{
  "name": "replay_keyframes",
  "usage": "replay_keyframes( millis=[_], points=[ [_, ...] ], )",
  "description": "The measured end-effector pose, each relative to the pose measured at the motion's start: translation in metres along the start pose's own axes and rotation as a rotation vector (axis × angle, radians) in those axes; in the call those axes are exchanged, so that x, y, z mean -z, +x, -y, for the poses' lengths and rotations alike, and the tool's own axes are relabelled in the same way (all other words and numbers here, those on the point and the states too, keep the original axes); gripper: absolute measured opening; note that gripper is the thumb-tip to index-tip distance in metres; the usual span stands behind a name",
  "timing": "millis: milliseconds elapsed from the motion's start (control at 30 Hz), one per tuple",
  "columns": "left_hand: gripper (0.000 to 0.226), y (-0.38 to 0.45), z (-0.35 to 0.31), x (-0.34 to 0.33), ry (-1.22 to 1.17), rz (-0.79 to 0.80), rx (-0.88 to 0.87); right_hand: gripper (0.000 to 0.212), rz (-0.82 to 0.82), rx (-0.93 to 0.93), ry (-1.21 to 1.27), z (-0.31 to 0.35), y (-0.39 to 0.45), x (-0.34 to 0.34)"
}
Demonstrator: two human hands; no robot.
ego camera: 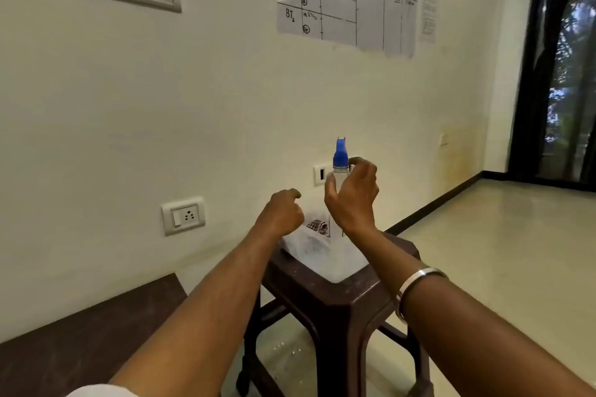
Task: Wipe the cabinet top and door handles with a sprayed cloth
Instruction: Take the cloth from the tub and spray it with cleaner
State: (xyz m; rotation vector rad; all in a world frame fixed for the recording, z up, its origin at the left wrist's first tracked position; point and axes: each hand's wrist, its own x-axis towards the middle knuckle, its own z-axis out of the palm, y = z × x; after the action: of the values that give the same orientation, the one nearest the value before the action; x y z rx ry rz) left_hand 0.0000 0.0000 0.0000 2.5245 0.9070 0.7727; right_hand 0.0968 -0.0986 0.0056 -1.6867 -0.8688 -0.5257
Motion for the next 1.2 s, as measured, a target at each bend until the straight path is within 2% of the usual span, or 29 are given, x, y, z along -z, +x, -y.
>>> replay_keyframes(
  millis=[133,200,400,500,633,900,1067,1200],
  points=[
    [0.034,0.024,0.008,-0.009,0.027,0.087,0.091,0.071,0.052,-0.182,0.196,0.000,0.016,-0.016],
    [0.030,0.032,0.008,-0.014,0.069,0.126,0.100,0.071,0.078,-0.199,0.246,0.000,0.023,-0.022],
    [0.030,0.067,0.001,-0.030,0.208,0.238,0.111,0.039,0.081,-0.204,0.361,-0.009,0.039,-0.036],
    [0.042,0.081,-0.002,-0.039,0.372,0.427,0.132,0.023,0.105,-0.254,0.406,-0.018,0.046,-0.035],
    [0.049,0.093,-0.004,-0.055,0.600,0.679,0.178,0.018,0.175,-0.266,0.428,-0.023,0.048,-0.038],
    [0.040,0.105,0.009,-0.079,0.680,0.649,0.153,0.010,0.201,-0.241,0.464,-0.028,0.048,-0.035],
    [0.045,0.109,0.008,-0.073,0.697,0.717,0.192,0.013,0.199,-0.223,0.473,-0.029,0.049,-0.036],
    [0.053,0.111,0.004,-0.067,0.567,0.824,0.246,0.012,0.204,-0.221,0.456,-0.030,0.049,-0.037]
  ],
)
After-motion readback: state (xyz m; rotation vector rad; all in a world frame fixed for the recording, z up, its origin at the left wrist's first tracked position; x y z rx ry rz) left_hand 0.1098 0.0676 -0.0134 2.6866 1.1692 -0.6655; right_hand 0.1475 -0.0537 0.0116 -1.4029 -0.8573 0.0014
